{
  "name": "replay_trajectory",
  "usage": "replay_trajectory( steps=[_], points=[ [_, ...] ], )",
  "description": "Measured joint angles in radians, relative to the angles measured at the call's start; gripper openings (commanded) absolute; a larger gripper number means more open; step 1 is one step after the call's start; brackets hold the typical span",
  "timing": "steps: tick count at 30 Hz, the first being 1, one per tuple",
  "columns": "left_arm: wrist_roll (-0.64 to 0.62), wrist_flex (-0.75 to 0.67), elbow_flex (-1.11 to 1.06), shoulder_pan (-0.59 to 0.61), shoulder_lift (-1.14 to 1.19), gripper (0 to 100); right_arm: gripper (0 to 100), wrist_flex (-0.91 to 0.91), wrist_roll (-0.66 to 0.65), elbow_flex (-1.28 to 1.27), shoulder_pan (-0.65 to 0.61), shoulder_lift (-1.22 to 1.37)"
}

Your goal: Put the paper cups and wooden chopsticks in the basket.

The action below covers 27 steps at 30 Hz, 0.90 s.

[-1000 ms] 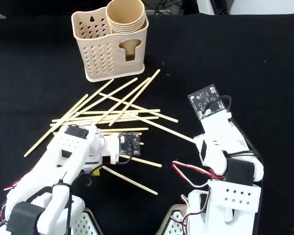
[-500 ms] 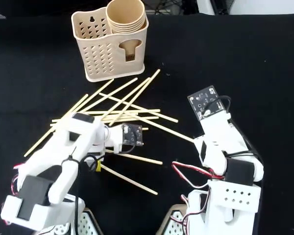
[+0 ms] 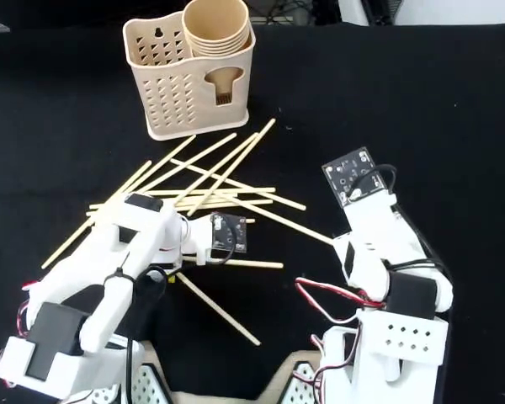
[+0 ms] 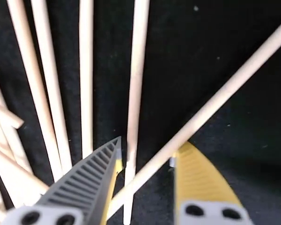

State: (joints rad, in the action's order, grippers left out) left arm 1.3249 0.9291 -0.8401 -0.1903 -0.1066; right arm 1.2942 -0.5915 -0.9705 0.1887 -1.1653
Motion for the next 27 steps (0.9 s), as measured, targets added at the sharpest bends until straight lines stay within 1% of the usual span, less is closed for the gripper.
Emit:
replay_trajectory(
  steps=[6, 12, 15, 17, 20, 25, 27],
  points=[
    [0.000, 0.000, -0.002, -0.003, -0.002, 13, 14.1, 0.000, 0.000, 0.000, 0.000, 0.000],
    [-0.002, 0.097, 0.028, -0.025, 0.005, 13, 14.1, 0.000, 0.000, 0.000, 0.000, 0.000],
    [-0.014, 0.132, 0.026, -0.040, -0.031, 13, 14.1, 0.000, 0.000, 0.000, -0.006, 0.000],
    [-0.040, 0.149, 0.015, -0.051, -0.066, 16, 14.1, 0.000, 0.000, 0.000, -0.023, 0.000],
    [-0.074, 0.147, 0.017, -0.052, -0.144, 24, 14.1, 0.000, 0.000, 0.000, -0.041, 0.000],
    [-0.080, 0.141, -0.048, -0.051, -0.221, 24, 14.1, 0.000, 0.000, 0.000, -0.048, 0.000],
    [-0.080, 0.083, -0.086, -0.051, -0.222, 24, 14.1, 0.000, 0.000, 0.000, -0.049, 0.000]
  ],
)
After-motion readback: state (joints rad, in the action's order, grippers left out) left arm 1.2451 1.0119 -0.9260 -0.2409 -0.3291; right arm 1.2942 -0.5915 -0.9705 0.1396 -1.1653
